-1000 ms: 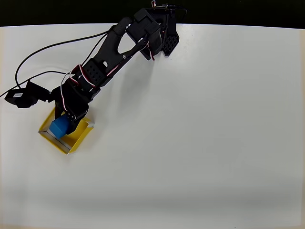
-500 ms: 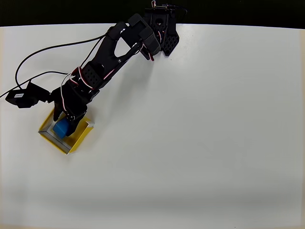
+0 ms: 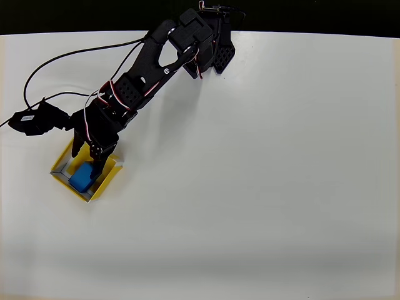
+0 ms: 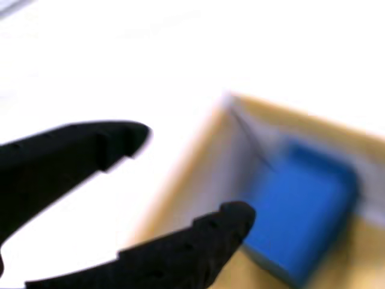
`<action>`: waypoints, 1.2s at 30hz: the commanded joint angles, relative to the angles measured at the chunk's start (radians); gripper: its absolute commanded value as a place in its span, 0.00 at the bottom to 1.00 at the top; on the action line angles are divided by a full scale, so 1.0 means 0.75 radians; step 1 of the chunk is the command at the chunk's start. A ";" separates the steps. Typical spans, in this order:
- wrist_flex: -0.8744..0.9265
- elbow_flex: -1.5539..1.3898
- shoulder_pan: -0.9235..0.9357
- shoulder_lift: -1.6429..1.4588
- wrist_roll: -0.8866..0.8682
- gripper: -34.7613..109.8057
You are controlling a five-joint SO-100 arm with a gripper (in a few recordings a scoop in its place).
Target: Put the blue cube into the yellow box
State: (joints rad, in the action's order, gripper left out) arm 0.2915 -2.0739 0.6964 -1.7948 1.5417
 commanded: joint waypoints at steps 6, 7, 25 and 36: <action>0.663 -0.049 -0.444 -0.749 0.029 0.27; 0.699 -0.094 -0.505 -0.814 0.035 0.26; 0.863 -1.076 -0.984 -1.788 0.205 0.24; 1.203 -1.428 -1.002 -2.068 0.276 0.24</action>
State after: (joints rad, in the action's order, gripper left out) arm 1.0983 -3.1170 -0.0552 -3.3134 1.7119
